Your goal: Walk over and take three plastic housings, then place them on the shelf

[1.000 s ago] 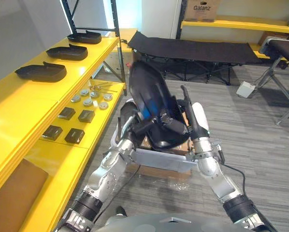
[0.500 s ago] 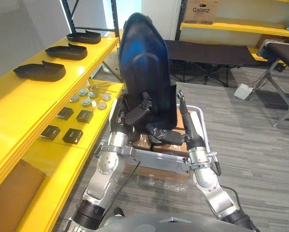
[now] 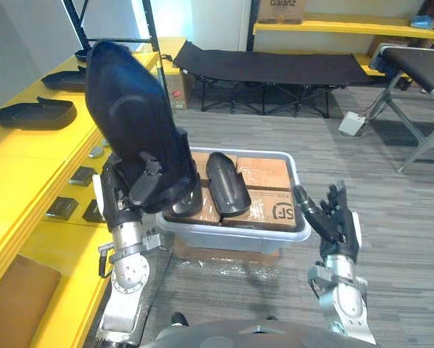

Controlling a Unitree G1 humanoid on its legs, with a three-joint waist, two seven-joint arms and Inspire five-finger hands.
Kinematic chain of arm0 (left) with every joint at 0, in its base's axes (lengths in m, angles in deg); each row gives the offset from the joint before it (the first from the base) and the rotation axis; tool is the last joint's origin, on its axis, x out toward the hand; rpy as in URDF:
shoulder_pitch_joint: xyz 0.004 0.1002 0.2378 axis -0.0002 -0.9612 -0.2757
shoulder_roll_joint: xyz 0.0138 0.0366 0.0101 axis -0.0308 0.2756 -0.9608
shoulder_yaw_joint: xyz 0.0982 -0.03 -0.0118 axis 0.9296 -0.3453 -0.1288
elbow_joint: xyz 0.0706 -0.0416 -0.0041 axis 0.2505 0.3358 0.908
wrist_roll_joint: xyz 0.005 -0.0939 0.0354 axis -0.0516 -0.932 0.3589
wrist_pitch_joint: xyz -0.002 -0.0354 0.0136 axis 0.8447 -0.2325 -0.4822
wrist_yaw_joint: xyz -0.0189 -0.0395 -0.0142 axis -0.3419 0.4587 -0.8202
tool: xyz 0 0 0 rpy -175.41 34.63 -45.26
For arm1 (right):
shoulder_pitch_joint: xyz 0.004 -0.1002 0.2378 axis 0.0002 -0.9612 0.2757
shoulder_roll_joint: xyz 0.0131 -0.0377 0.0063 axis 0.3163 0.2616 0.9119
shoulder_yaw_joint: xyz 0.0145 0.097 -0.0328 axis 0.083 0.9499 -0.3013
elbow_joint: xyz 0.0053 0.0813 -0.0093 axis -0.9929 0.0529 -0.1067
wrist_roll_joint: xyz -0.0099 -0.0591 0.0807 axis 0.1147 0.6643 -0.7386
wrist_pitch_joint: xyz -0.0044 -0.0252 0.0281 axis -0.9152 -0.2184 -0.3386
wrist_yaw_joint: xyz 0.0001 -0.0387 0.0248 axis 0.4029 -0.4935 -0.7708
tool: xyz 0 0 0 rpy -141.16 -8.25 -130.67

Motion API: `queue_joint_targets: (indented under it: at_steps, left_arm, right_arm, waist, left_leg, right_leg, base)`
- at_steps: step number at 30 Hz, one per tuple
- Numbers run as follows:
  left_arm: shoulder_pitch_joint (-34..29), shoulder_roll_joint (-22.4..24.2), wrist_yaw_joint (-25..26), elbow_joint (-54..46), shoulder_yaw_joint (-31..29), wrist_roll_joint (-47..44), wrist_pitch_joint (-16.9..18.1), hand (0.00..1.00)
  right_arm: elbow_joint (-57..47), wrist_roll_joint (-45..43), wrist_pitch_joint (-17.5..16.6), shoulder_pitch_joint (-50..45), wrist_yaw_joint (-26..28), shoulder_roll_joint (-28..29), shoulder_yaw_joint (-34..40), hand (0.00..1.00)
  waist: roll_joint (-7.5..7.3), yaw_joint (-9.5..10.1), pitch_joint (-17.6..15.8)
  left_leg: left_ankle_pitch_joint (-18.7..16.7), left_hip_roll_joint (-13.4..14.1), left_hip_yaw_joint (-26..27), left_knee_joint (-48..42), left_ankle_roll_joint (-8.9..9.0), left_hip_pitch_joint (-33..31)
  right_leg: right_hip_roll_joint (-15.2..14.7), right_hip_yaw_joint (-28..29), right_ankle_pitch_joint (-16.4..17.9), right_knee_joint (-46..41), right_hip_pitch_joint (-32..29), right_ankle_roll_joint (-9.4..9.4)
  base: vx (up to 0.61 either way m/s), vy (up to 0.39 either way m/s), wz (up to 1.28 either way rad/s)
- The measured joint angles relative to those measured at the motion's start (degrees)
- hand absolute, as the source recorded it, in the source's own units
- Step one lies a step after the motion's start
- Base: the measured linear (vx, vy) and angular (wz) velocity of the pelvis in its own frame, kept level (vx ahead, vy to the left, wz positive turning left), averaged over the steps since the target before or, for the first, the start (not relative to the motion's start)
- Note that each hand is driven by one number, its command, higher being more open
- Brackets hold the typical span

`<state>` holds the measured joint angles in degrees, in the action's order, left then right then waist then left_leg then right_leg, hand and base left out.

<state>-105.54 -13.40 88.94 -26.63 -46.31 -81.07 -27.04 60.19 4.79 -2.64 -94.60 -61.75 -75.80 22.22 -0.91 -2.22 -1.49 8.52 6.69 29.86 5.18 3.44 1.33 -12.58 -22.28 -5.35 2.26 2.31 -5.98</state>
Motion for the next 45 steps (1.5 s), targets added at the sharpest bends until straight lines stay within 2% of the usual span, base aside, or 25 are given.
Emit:
queue_joint_targets:
  at_steps: [5,9,12,14,19,20,22,23,24,25,26,30,36,40,42,44,45]
  left_arm:
    - [-3.18,1.38,-0.27,1.42,-1.24,-4.73,0.38,0.00]
    - [-3.43,1.57,0.56,1.60,-3.66,-4.50,0.52,0.00]
    - [-3.37,1.96,2.65,1.37,-5.31,-4.06,0.52,0.00]
    - [-4.03,3.15,4.13,-0.04,-6.90,-4.10,0.37,0.00]
    - [-9.20,4.87,4.59,-2.92,-13.62,-4.25,0.58,0.00]
    - [-10.49,5.13,4.35,-2.93,-14.93,-4.37,0.81,0.00]
    - [-11.06,5.11,2.24,-2.89,-15.69,-4.81,0.89,0.00]
    - [-11.04,5.11,-0.02,-2.79,-15.45,-4.84,1.13,0.00]
    - [-11.04,5.08,-1.20,-2.73,-14.94,-4.84,1.23,0.00]
    - [-11.07,5.09,-1.76,-2.69,-14.54,-4.88,1.23,0.00]
    - [-11.54,5.32,-1.75,-2.65,-14.47,-5.29,1.23,0.00]
    - [-12.51,5.66,-1.75,-2.67,-15.19,-6.83,1.34,0.00]
    - [-11.91,5.58,-5.17,-2.71,-12.03,-6.49,1.27,0.00]
    - [-11.84,5.58,-4.98,-2.72,-11.66,-6.53,1.16,0.00]
    - [-11.50,5.64,-5.24,-2.77,-11.67,-6.55,1.16,0.00]
    - [-11.29,5.66,-5.75,-2.85,-11.68,-6.54,1.16,0.00]
    - [-11.00,5.65,-6.17,-3.32,-11.81,-6.54,1.17,0.00]
  right_arm:
    - [2.18,-2.72,-0.51,-0.95,1.38,0.42,2.91,1.00]
    - [2.68,-2.06,-0.84,0.14,2.64,0.04,1.56,1.00]
    - [6.06,-1.87,-0.21,3.99,2.54,-0.41,-1.20,1.00]
    - [6.60,-1.05,0.08,5.81,3.11,-0.69,-4.11,1.00]
    - [6.66,0.32,2.03,11.17,10.31,-2.97,-12.66,1.00]
    - [6.92,0.56,2.30,12.38,11.13,-2.79,-13.47,1.00]
    - [7.11,2.17,2.59,13.34,11.11,-2.66,-12.57,1.00]
    - [7.10,3.12,3.06,13.38,9.88,-3.07,-11.11,1.00]
    - [7.11,3.54,3.61,13.28,8.89,-3.74,-10.18,1.00]
    - [7.14,3.62,4.05,13.18,8.30,-4.45,-9.54,1.00]
    - [7.24,3.62,4.09,13.09,7.84,-5.06,-9.31,1.00]
    - [7.24,4.29,3.84,13.42,9.20,-4.41,-9.92,1.00]
    - [6.95,4.57,3.84,11.71,10.21,-4.42,-9.34,1.00]
    - [5.54,4.58,3.81,10.82,11.80,-4.09,-9.94,1.00]
    - [5.30,4.90,3.63,12.53,11.21,-3.52,-11.24,1.00]
    - [5.31,5.99,3.60,13.88,10.13,-3.43,-11.36,1.00]
    - [5.32,6.87,3.56,15.79,8.62,-3.47,-11.30,1.00]
  waist:
    - [0.66,-1.01,-0.09]
    - [1.09,-0.13,-0.26]
    - [1.19,1.89,-0.24]
    - [1.26,4.04,-0.42]
    - [0.81,8.81,-0.66]
    - [0.74,9.45,-0.70]
    - [-0.05,9.23,-1.10]
    - [-0.29,8.38,-1.62]
    - [-0.01,8.08,-2.13]
    - [0.08,8.13,-2.75]
    - [0.13,8.18,-3.07]
    - [0.87,8.34,-4.29]
    - [1.79,6.05,-4.81]
    - [1.92,6.42,-4.86]
    - [1.94,7.38,-5.31]
    - [1.82,8.42,-5.89]
    - [1.30,9.35,-7.27]
  left_leg:
    - [-0.15,0.05,0.35,0.00,0.08,0.21]
    - [-0.12,-0.09,-2.29,0.00,0.04,-0.71]
    - [0.12,-0.24,-6.65,-0.01,-0.29,-2.81]
    - [1.05,-0.28,-10.06,-0.01,-0.54,-4.14]
    - [2.05,-0.41,-16.83,-0.03,-0.22,-5.26]
    - [1.61,-0.54,-16.77,-0.03,-0.83,-6.26]
    - [-0.31,0.15,-11.28,-0.48,-3.26,-7.68]
    - [-0.87,2.00,-4.10,-3.11,-4.49,-9.38]
    - [-0.44,3.54,0.61,-4.90,-4.75,-9.90]
    - [0.38,3.95,2.97,-6.05,-4.47,-9.91]
    - [1.22,3.08,2.52,-6.05,-4.60,-9.73]
    - [1.16,2.05,4.65,-5.18,-4.65,-7.53]
    - [2.90,1.05,5.52,-1.39,-4.87,-6.74]
    - [3.24,0.42,4.48,-1.57,-5.26,-7.78]
    - [1.65,0.04,2.41,-5.84,-6.19,-10.43]
    - [-0.31,-0.41,1.81,-8.66,-6.33,-11.08]
    - [-3.22,-1.30,1.53,-11.70,-6.27,-11.08]
  right_leg:
    - [0.03,0.64,0.01,-0.04,-0.23,0.00]
    - [0.03,-1.59,0.27,0.03,0.81,-0.07]
    - [0.20,-5.35,0.71,-0.03,1.30,-0.08]
    - [0.60,-8.54,1.24,0.05,2.35,-0.18]
    - [1.44,-15.34,3.30,-0.52,6.05,-0.43]
    - [1.51,-18.00,3.95,-1.30,6.85,-0.45]
    - [1.52,-24.72,3.84,-1.39,8.80,-1.17]
    - [1.56,-29.35,4.00,-1.72,10.39,-1.41]
    - [1.35,-31.53,4.91,-2.95,11.27,-1.95]
    - [0.37,-32.64,6.87,-4.73,12.26,-2.92]
    - [-0.89,-32.58,8.27,-6.21,12.98,-3.74]
    - [-2.57,-29.26,8.86,-6.87,12.76,-3.12]
    - [-2.17,-27.56,9.05,-6.07,11.39,-3.42]
    - [-2.42,-27.83,8.90,-6.46,11.00,-3.20]
    - [-4.42,-29.65,9.93,-9.54,10.81,-4.18]
    - [-6.57,-30.39,11.33,-12.60,10.98,-4.46]
    - [-9.97,-31.29,13.51,-16.96,11.71,-3.68]
  base:
    - [0.01,0.003,-0.07]
    - [0.01,0.001,0.27]
    - [0.00,0.003,0.62]
    - [0.00,0.000,0.81]
    - [0.01,-0.019,0.79]
    - [0.02,-0.022,1.29]
    - [0.03,-0.003,1.86]
    - [0.02,0.040,2.02]
    - [0.01,0.066,2.05]
    - [0.02,0.088,1.38]
    - [0.03,0.093,0.81]
    - [-0.02,0.131,-0.18]
    - [-0.07,0.091,-0.11]
    - [-0.02,0.048,0.13]
    - [0.03,0.045,0.45]
    - [0.05,0.069,0.34]
    - [0.09,0.118,0.36]
